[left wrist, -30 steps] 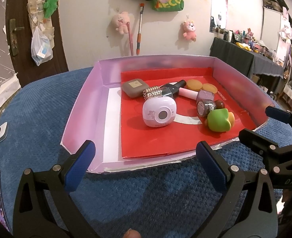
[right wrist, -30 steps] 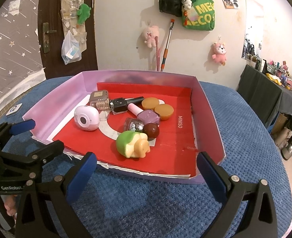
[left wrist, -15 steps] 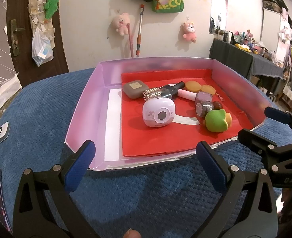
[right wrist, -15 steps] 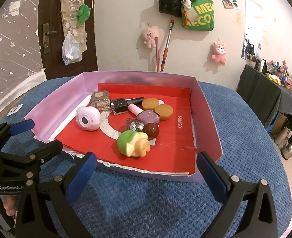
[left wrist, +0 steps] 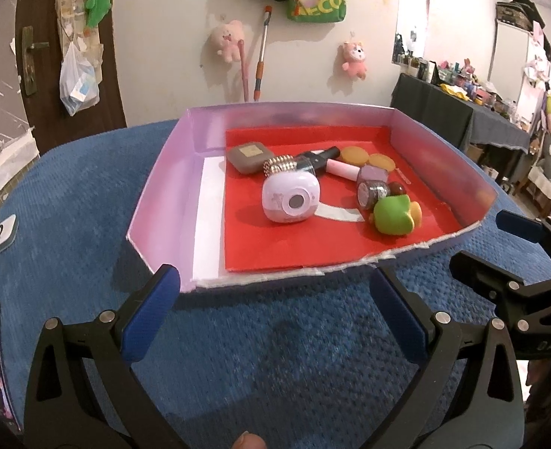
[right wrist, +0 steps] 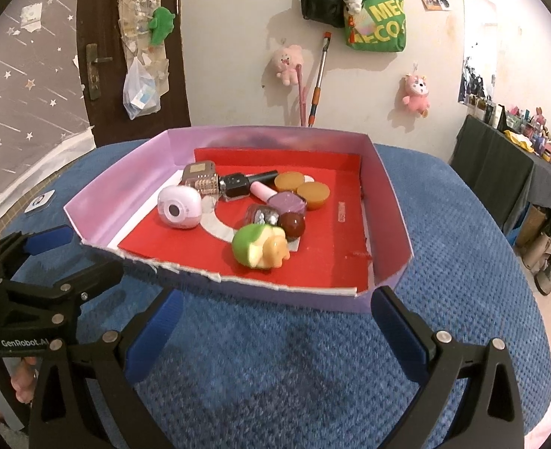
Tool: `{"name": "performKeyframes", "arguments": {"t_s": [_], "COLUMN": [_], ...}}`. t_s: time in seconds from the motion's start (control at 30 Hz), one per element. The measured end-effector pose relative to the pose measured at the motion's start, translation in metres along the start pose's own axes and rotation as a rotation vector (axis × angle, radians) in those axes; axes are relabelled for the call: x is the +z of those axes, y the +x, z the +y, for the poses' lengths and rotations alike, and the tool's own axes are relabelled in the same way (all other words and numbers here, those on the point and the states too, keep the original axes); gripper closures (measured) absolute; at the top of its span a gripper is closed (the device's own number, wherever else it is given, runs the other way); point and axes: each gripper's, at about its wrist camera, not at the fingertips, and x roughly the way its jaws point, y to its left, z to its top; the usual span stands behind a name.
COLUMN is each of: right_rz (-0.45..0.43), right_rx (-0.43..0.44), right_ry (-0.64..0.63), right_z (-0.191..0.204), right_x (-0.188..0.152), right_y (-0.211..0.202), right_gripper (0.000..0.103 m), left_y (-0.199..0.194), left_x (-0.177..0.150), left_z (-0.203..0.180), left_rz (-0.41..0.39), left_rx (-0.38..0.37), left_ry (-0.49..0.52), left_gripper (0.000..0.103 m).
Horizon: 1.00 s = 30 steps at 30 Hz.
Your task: Organize rigid objects
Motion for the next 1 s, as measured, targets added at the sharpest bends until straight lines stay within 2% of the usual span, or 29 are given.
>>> {"name": "performKeyframes", "arguments": {"t_s": [0.5, 1.0], "right_rz": [0.095, 0.134], "right_rx": [0.015, 0.012], "right_ry": [0.037, 0.042], "right_z": [-0.008, -0.010], "right_x": [-0.030, -0.039], "right_y": [0.008, 0.015], "right_gripper": [0.000, 0.000], "left_y": [0.008, 0.012], "left_x": [-0.028, -0.037], "left_z": [0.003, -0.002], "left_rz": [0.089, 0.116], "left_rx": [-0.016, -0.018], "left_ry": [-0.030, -0.013], "left_gripper": [0.000, 0.000]}}
